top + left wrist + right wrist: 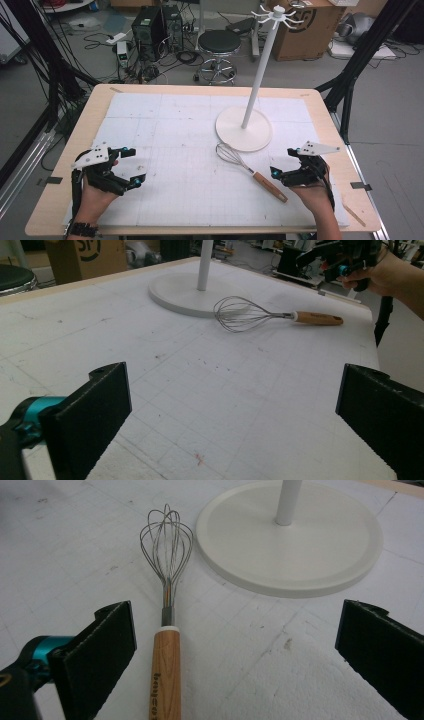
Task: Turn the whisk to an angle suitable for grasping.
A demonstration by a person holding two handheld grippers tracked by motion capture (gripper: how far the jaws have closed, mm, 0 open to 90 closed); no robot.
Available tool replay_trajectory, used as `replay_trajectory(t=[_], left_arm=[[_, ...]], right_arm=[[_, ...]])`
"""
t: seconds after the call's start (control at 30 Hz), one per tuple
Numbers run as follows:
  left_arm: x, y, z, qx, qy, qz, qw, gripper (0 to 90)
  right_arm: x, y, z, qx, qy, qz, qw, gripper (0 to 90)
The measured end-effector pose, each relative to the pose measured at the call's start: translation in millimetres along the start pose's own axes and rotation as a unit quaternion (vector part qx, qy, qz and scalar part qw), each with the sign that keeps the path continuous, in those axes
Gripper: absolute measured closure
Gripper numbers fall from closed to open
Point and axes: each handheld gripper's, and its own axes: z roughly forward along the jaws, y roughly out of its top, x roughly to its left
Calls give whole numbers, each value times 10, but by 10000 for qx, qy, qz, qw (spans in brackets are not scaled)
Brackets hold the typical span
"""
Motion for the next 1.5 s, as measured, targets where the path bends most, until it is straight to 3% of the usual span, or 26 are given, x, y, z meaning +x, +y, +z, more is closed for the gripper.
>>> replay_trajectory(t=[0.23,0.37,0.43,0.73,0.83,0.9,1.27,1.5], left_arm=[[-2,10,62,40,-7,-21,10000,18],[-36,-13,102,220,-48,82,9997,18],[-37,-13,104,217,-58,78,9997,18],[-56,-19,105,213,-73,76,9997,18],[-57,-24,113,241,-93,81,9996,18],[-57,-22,114,243,-95,91,9996,18],[-49,-28,119,260,-85,81,9996,18],[-50,-31,129,271,-95,79,9996,18]], right_arm=[[14,-9,37,101,-6,-79,9999,16],[46,3,35,242,-227,-97,9994,16],[75,18,51,283,-202,-88,9994,16],[183,9,257,726,-243,-259,9967,18],[243,-9,365,931,-229,-398,9946,56],[311,-23,443,1174,-189,-571,9913,185],[418,-64,559,1667,83,-859,9822,515],[390,-100,563,1685,337,-730,9824,679]])
